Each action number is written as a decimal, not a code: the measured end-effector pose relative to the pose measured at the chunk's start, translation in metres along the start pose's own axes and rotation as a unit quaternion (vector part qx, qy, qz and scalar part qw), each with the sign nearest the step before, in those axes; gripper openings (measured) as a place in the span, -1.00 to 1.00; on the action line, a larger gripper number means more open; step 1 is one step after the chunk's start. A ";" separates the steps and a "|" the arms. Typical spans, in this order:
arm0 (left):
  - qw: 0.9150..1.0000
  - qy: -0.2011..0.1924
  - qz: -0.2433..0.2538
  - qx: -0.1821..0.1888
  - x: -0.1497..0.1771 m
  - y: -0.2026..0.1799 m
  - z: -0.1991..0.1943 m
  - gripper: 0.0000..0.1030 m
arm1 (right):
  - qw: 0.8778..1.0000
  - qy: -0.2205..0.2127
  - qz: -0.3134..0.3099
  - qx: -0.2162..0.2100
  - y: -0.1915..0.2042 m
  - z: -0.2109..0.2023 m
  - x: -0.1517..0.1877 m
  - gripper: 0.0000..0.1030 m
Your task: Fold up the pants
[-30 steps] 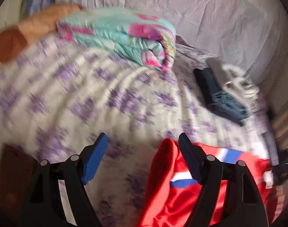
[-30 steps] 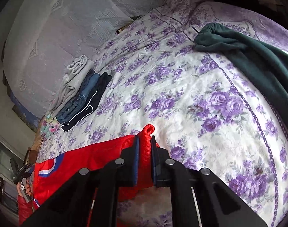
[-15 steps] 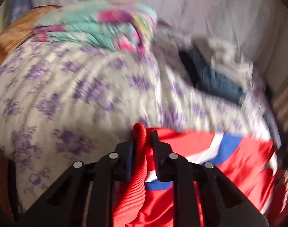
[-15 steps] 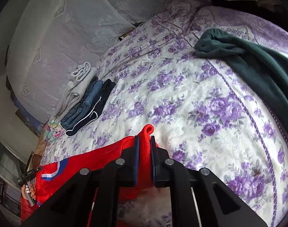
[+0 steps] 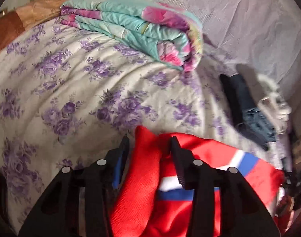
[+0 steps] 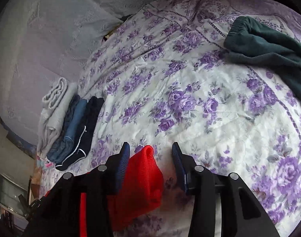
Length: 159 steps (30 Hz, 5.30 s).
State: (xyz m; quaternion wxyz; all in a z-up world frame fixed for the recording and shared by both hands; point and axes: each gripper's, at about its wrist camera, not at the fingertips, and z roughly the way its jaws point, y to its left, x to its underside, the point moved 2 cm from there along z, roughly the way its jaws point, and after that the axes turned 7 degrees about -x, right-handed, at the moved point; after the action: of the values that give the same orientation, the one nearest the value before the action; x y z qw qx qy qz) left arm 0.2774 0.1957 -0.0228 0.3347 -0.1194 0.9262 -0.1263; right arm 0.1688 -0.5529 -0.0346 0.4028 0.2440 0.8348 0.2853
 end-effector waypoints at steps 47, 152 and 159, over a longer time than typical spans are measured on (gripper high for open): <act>0.997 -0.011 -0.037 0.073 0.159 0.027 -0.111 0.68 | 0.989 0.094 -0.019 -0.116 0.025 -0.215 0.239 0.64; 0.998 0.033 -0.048 0.016 0.032 0.013 -0.013 0.82 | 0.960 0.081 -0.256 -0.075 0.093 -0.126 0.239 0.93; 0.999 -0.036 0.031 -0.014 0.040 -0.008 -0.024 -0.20 | 0.962 0.041 -0.251 -0.100 0.130 -0.124 0.180 0.93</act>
State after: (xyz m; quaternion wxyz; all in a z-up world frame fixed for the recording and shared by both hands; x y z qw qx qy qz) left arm 0.2333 0.1797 -0.0258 0.3703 -0.0995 0.9183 -0.0984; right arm -0.0092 -0.3801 0.0206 0.4489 -0.0270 0.8524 0.2669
